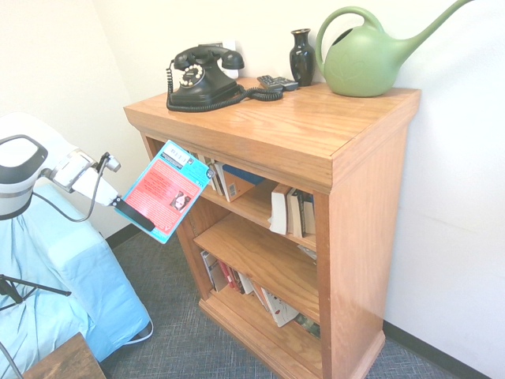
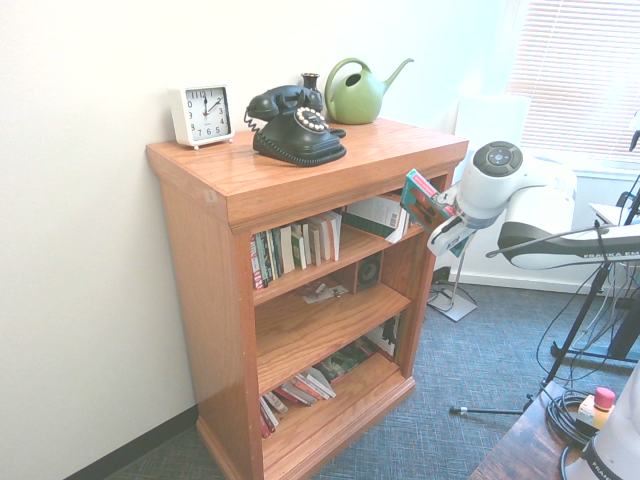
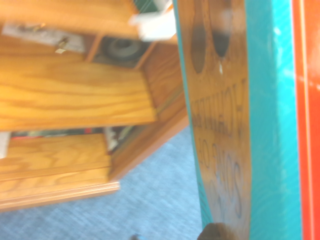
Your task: Organize the shelf
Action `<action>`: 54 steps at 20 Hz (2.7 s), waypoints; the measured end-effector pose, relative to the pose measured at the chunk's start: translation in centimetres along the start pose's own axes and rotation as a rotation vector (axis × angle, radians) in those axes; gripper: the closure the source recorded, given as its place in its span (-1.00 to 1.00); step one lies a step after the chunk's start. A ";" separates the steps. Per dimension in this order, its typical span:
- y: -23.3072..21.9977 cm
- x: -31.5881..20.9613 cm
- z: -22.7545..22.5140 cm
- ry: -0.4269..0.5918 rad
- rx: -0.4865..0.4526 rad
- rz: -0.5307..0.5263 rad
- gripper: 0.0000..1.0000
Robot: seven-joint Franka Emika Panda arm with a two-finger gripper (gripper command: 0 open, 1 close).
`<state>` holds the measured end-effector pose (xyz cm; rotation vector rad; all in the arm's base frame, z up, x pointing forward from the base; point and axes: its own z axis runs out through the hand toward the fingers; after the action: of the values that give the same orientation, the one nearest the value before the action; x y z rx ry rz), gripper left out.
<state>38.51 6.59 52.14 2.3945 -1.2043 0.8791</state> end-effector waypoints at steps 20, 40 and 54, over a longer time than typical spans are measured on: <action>-5.8 -3.2 11.5 -0.280 0.303 -0.006 1.00; -11.2 -0.1 17.9 -0.234 0.427 -0.052 1.00; -15.3 2.1 18.1 -0.217 0.430 -0.047 1.00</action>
<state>58.65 4.86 39.63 2.9127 -1.1168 0.9634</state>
